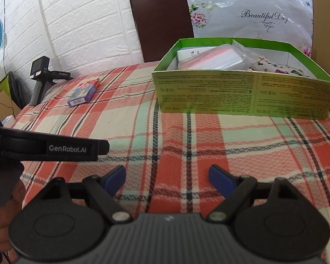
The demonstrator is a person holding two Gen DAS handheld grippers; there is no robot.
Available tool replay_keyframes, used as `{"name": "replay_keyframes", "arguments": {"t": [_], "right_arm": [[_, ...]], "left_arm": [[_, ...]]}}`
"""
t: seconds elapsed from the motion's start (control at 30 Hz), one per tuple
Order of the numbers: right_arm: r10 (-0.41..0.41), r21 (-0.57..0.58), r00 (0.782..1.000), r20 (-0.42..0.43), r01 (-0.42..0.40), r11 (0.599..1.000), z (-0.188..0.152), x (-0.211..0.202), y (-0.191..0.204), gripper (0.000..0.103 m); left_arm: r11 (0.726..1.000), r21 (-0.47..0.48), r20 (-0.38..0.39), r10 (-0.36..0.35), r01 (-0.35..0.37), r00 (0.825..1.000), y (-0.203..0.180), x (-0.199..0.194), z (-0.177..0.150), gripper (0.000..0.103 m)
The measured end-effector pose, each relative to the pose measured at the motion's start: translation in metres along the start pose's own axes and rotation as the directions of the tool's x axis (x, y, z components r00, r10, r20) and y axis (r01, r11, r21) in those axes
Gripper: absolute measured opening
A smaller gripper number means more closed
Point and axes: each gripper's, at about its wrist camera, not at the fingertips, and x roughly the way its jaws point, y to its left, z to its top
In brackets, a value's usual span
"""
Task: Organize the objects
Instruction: 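Release the zip bag pack into the green box and withdraw both grippers, then move the left gripper to the tiger card deck box and grasp it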
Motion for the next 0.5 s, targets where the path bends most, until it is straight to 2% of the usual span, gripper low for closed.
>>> {"name": "replay_keyframes", "arguments": {"t": [0.5], "right_arm": [[0.052, -0.112, 0.998, -0.03, -0.056, 0.992, 0.007, 0.021, 0.043, 0.088]], "left_arm": [[0.995, -0.081, -0.013, 0.05, -0.051, 0.999, 0.045, 0.008, -0.001, 0.068]]}}
